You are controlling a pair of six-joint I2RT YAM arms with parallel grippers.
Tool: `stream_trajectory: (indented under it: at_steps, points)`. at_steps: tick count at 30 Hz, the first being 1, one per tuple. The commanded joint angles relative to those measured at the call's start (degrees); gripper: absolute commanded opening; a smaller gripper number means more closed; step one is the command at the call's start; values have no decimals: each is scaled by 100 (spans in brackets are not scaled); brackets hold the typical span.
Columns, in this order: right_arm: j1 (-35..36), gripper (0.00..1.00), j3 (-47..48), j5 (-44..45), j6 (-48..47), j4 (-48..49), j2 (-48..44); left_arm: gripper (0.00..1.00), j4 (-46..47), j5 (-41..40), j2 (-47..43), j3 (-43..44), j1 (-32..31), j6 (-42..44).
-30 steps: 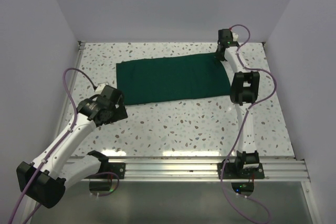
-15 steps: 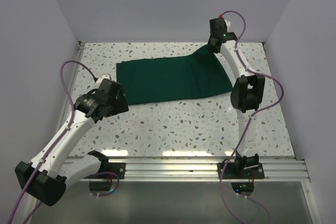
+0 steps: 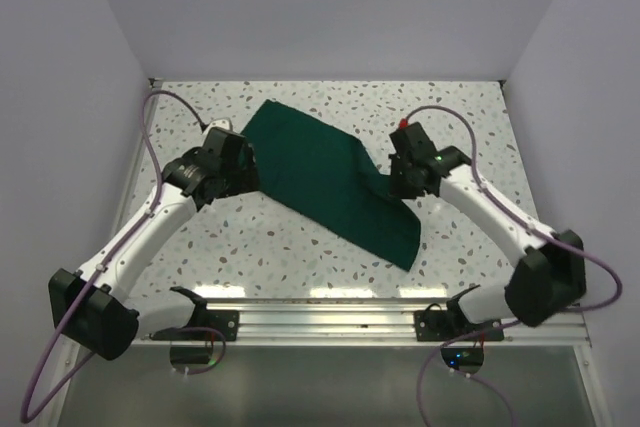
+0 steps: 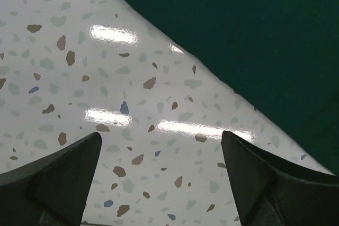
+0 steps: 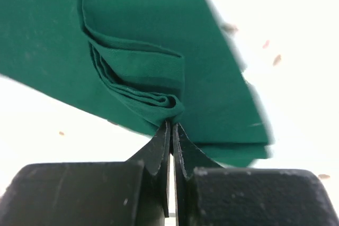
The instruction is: Open and lay out the surgical kit
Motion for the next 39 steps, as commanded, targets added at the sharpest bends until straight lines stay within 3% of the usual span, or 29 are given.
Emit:
stream_trajectory:
  at_steps: [1,5,6,7,8,13,19,22,32,39]
  points:
    - [-85,0,-718,-19,232,-465,-1437,100,692,192,245,271,1,317]
    - [-85,0,-1448,-560,127,-458,-2441,100,948,386,562,263,1,334]
    - [-77,12,-1614,-737,74,-440,-2520,100,983,430,623,254,1,334]
    - [-85,80,-1677,-852,30,-397,-2608,100,1062,491,746,245,1,326]
    - [-85,98,-1739,-1019,30,-387,-2618,100,1089,526,790,254,1,317]
    - [-59,98,-1529,-1135,-137,-387,-2495,100,1212,755,984,263,-8,220]
    - [-68,98,-756,235,-76,-1081,-2389,100,1518,1036,1010,122,-130,264]
    - [-59,99,-623,491,12,-1240,-2301,100,1686,1046,1290,245,-586,413]
    - [-68,98,-1167,606,522,-1136,-1853,99,1625,1441,3224,1975,-2194,238]
    - [-103,99,-1300,694,820,-1266,-1598,99,1387,1845,4139,2592,-2679,-43]
